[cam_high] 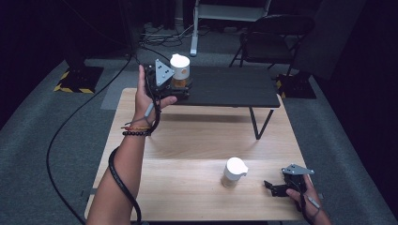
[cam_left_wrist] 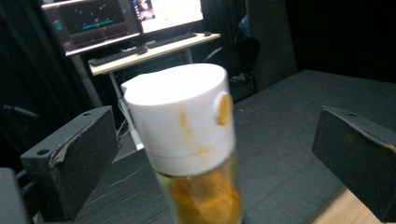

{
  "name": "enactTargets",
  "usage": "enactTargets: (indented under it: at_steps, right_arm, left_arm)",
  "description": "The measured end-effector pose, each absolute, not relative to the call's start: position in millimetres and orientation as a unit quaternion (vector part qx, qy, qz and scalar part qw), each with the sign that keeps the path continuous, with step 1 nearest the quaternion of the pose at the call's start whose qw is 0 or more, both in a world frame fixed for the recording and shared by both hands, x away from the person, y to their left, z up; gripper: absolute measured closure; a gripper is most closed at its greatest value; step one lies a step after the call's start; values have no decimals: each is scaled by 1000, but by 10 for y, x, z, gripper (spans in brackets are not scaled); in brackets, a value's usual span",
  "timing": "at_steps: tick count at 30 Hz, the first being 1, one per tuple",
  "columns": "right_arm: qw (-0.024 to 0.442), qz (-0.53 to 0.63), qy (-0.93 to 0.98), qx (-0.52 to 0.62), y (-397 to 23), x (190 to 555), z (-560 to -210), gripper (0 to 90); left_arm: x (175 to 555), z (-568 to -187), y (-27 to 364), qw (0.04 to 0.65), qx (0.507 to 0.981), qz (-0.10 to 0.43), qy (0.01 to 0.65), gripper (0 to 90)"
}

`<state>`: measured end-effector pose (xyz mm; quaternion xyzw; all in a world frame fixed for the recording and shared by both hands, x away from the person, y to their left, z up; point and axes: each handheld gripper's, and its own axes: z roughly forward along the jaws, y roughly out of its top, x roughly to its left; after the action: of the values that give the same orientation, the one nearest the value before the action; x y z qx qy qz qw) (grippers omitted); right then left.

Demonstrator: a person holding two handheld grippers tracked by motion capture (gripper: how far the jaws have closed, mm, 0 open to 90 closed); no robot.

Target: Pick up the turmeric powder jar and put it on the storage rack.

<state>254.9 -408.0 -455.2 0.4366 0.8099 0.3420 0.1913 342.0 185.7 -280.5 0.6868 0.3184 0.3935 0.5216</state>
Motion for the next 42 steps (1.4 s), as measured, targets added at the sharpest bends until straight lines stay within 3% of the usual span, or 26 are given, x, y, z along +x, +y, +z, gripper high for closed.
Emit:
enactTargets:
  at_steps: [20, 42]
  right_arm:
    - [191, 342, 810, 437, -4080, 2550, -4551, 0]
    - [191, 342, 810, 437, -4080, 2549, -4552, 0]
  left_arm:
    - [3042, -3057, 1802, 512, 724, 391, 245, 6]
    - [2801, -3532, 1718, 477, 765, 370, 225, 6]
